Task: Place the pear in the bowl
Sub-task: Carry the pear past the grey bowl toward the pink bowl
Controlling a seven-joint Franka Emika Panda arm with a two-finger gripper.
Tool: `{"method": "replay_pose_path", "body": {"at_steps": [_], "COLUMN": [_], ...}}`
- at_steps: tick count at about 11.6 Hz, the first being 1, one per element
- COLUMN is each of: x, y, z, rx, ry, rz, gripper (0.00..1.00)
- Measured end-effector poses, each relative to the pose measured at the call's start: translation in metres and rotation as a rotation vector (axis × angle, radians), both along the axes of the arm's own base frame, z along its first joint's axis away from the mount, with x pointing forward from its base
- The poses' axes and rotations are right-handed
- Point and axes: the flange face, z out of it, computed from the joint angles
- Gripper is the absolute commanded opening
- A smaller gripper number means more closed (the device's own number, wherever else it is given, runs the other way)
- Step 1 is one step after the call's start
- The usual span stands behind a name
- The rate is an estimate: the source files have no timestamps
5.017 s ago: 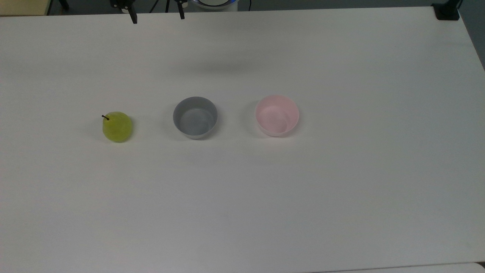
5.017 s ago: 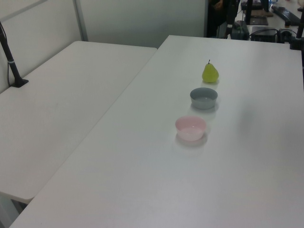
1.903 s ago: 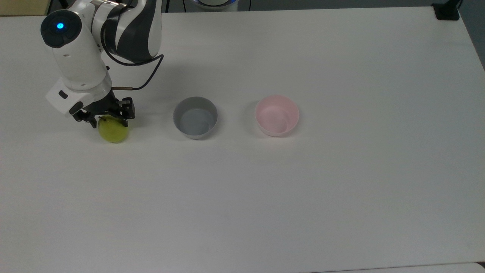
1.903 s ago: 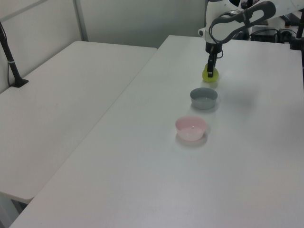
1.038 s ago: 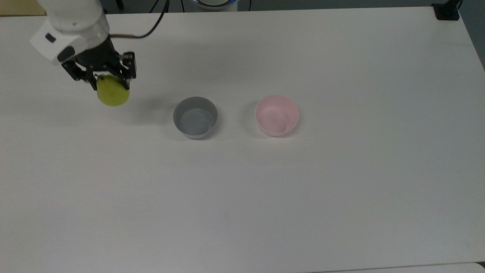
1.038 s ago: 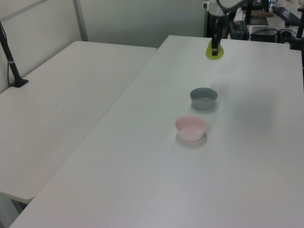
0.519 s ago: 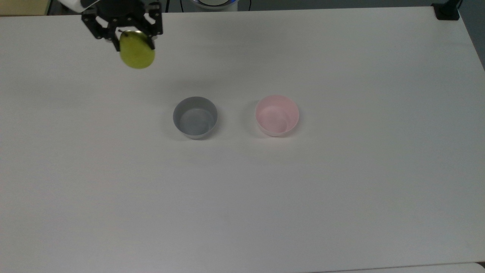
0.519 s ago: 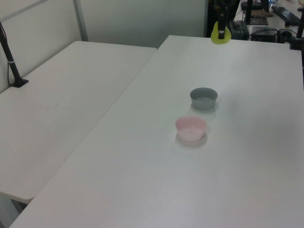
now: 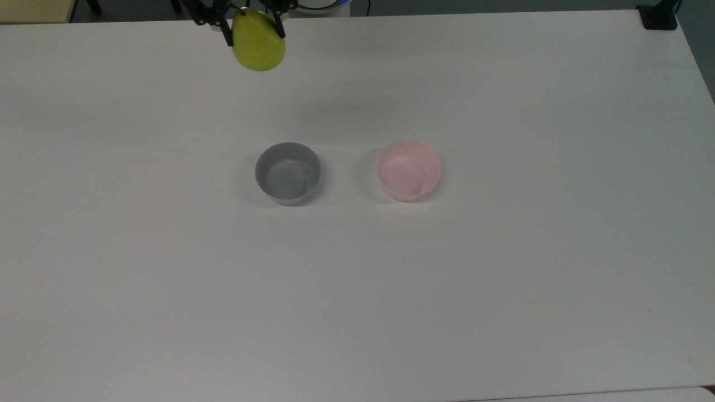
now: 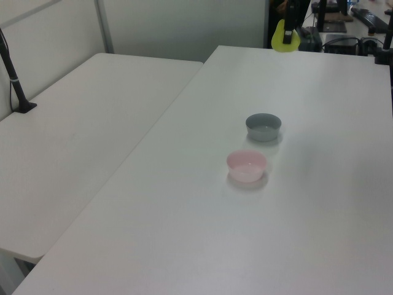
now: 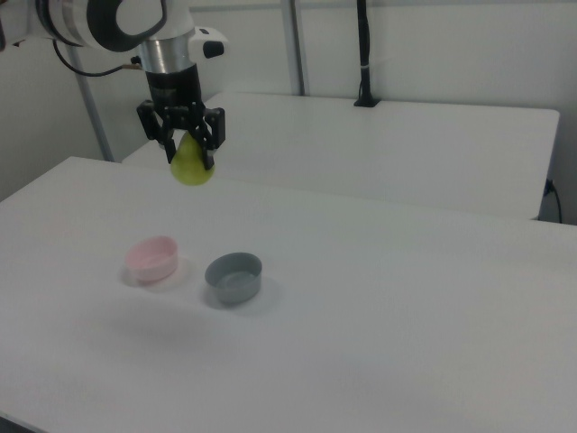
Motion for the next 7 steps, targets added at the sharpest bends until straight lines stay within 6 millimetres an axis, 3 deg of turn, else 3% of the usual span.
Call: {"method": "replay_pose_path", "body": {"at_steps": [7], "x": [0.000], "y": [0.067], "z": [-0.032], "rx": [0.051], "ry": [0.001], "rz": [0.094], "gripper": [0.00]}}
